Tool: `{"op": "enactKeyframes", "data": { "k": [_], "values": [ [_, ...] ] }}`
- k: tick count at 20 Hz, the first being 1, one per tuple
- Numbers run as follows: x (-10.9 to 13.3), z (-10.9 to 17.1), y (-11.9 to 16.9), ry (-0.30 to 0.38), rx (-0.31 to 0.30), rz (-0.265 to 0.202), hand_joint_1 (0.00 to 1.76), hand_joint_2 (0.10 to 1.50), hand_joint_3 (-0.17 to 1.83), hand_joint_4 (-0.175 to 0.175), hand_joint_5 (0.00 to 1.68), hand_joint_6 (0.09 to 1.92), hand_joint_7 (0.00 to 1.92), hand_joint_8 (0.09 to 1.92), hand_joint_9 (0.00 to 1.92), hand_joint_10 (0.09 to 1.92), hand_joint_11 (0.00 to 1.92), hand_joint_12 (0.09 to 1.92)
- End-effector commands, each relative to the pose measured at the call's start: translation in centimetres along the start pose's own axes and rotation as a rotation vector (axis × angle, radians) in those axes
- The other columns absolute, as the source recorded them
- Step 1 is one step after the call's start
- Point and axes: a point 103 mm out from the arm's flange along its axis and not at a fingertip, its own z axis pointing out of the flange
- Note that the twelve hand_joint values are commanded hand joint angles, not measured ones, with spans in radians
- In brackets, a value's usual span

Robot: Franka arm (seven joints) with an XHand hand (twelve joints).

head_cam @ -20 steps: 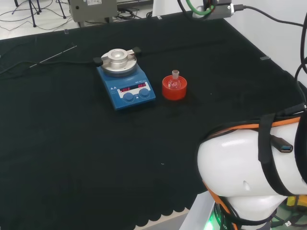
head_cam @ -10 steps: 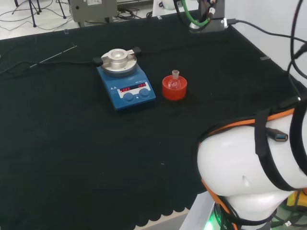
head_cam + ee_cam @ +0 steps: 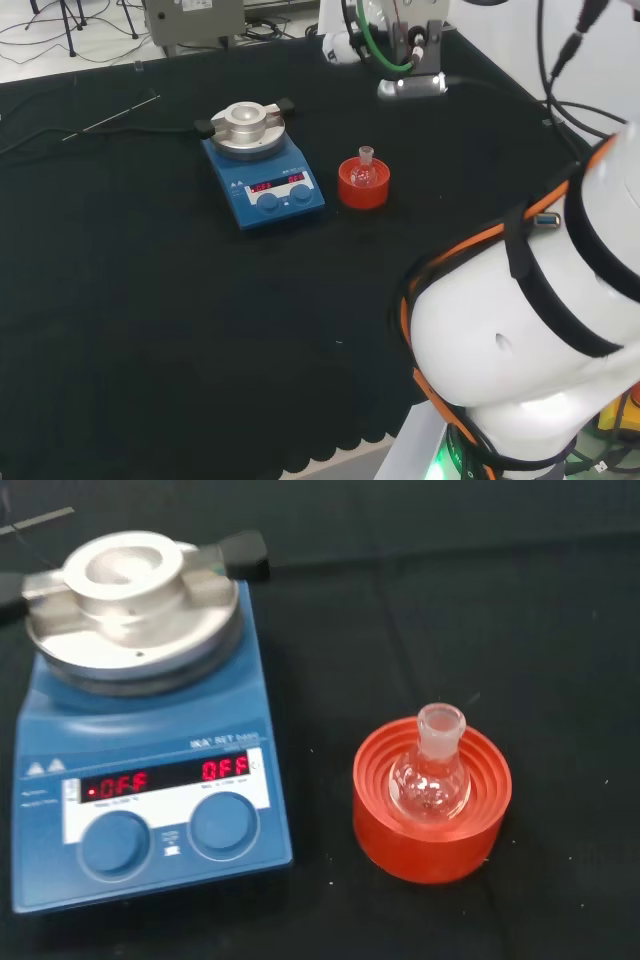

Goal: Pick up the round-bottom flask.

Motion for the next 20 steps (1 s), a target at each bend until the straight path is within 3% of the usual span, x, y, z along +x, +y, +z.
{"op": "enactKeyframes", "data": {
  "k": [1, 20],
  "values": [
    [-1.9, 3.3, 6.7, 0.018, -0.055, 0.037, 0.25, 1.24, 0.19, -0.063, 0.37, 0.09, 0.17, 0.59, 0.24, 0.68, 0.00, 1.19],
    [-4.1, 8.4, 8.3, 0.037, -0.041, 0.112, 0.59, 1.05, 0.14, -0.082, 0.52, 0.09, 0.26, 0.67, 0.38, 0.71, 0.00, 1.35]
  ]
}}
